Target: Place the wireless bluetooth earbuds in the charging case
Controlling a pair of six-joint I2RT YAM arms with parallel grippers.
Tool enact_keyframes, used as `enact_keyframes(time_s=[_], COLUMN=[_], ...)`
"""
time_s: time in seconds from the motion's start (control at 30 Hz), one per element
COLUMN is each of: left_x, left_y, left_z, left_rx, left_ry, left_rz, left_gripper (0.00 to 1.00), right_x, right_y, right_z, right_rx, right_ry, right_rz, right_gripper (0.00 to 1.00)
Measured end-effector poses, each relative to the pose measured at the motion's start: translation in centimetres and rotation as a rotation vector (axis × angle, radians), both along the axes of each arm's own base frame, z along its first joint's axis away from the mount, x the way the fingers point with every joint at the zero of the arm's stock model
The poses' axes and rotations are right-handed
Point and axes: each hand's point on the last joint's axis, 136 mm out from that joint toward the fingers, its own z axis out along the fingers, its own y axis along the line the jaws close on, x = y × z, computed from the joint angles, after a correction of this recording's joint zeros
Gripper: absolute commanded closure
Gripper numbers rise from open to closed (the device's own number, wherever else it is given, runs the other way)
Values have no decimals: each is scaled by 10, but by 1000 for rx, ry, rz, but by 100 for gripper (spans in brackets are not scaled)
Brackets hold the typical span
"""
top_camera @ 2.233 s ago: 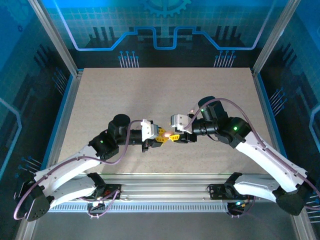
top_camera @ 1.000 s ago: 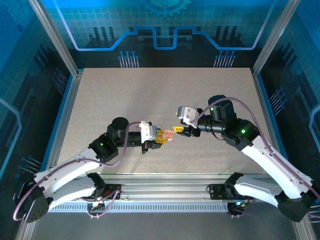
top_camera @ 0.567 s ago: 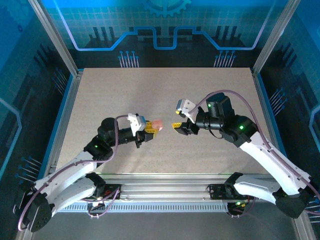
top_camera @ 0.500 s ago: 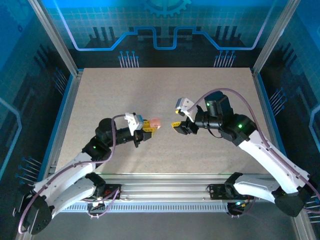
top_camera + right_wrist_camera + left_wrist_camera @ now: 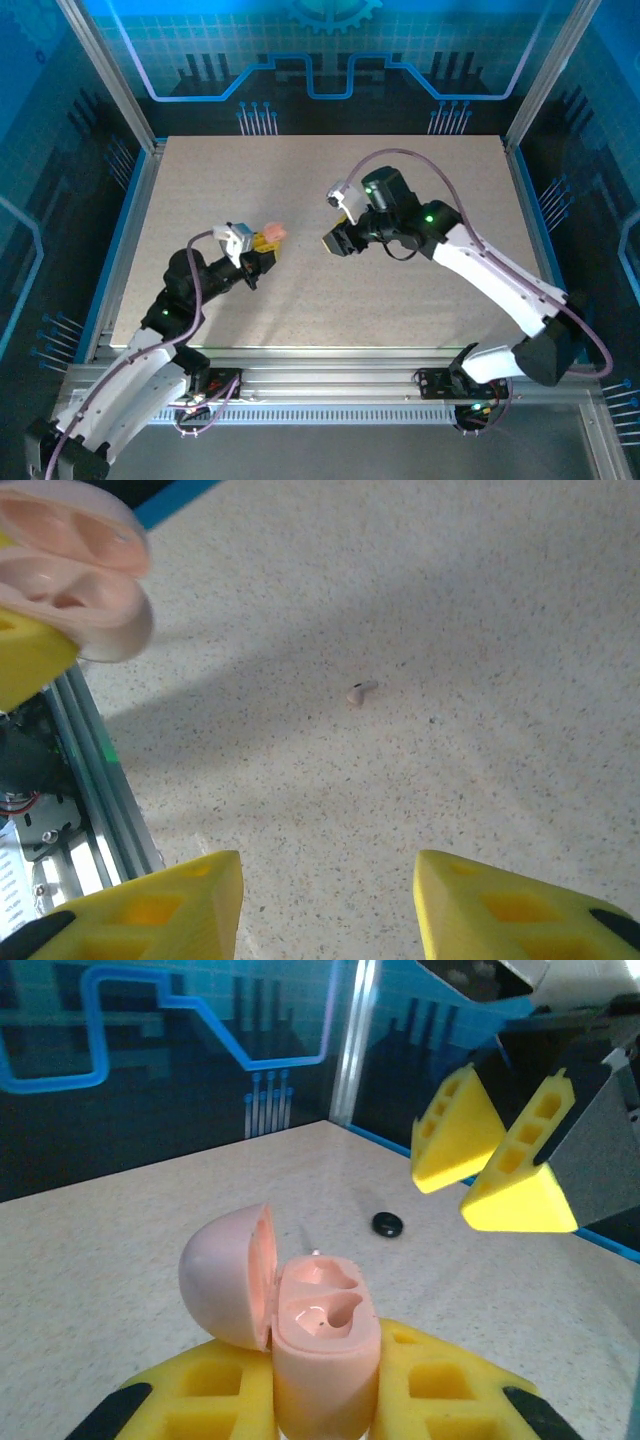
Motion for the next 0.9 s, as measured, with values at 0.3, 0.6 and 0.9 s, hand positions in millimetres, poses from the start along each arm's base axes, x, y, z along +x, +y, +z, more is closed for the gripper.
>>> enact_keyframes(time_s=[0.3,0.6,0.9], left_x=[18,30,30], left_y=[59,106,136], left_z=[-25,-47,-59], left_rx=[-72,-186,-248], left_ry=[113,247,320], left_rz=[254,456,586], left_gripper=[82,82,82], right_x=[22,49,64], right_y=[43,83,111], right_z=[-46,-99,-156], right_rx=[-121,-257,-354], right_ry=[123,202,248], right_rz=[-58,-100,-68], right_gripper=[55,52,52])
